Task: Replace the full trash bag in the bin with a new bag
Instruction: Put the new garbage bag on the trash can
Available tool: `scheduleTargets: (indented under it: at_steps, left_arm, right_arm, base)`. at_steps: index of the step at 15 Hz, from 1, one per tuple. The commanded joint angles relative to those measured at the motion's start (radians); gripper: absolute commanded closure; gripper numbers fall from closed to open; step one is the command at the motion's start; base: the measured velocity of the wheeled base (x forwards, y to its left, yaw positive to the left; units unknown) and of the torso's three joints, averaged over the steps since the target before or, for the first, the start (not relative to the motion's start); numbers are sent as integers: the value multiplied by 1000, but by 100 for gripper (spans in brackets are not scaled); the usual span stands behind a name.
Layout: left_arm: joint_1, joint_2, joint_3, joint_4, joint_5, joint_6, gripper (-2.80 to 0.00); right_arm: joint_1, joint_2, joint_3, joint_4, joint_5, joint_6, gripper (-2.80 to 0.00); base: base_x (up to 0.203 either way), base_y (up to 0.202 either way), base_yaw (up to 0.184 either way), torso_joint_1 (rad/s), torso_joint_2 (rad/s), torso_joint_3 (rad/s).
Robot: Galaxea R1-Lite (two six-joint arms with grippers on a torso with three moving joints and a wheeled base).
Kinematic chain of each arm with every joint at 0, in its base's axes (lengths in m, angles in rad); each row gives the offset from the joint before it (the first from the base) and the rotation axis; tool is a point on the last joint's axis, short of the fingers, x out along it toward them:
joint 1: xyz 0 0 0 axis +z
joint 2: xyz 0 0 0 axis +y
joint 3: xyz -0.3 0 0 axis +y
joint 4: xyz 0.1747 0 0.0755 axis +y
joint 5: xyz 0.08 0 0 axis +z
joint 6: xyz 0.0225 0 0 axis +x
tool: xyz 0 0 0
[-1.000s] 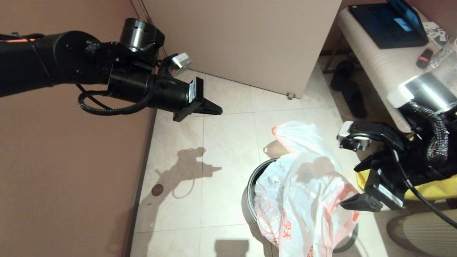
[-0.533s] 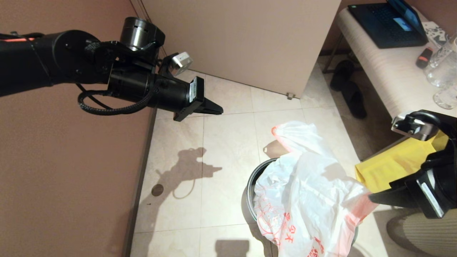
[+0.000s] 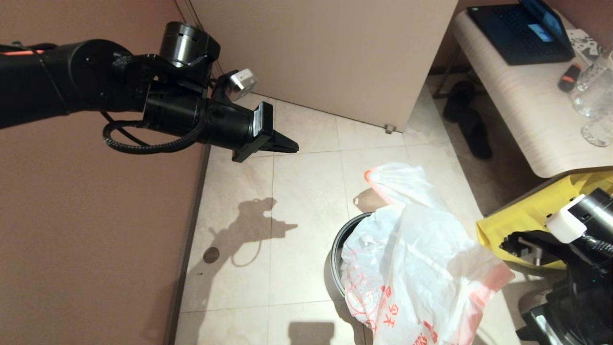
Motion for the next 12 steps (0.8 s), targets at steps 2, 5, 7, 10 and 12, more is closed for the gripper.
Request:
scheduleTargets:
  at_steps: [2,5,7,10,12]
  left_arm:
    - [1,1,0,3,-3,-2,0]
    - [-3,3,0,3,-3,-2,0]
    - [7,8,-5,2,-3,-2,0]
    - [6,7,-5,3,-6,-4,0]
    - [-7,18,-1,4,-13,-2,0]
  right_arm:
    - [-1,169,63,-178,-1,4,0]
    - [4,307,45,-424,0,4,0]
    - [24,318,-45,-447,-2,1,0]
    - [33,359,-188,-424,-4,-36,0]
    - [26,423,-292,-421,-4,-45,0]
  base:
    - [0,0,0,0,0,0]
    - [0,0,0,0,0,0]
    - [0,0,0,0,0,0]
    - [0,0,0,0,0,0]
    - [0,0,0,0,0,0]
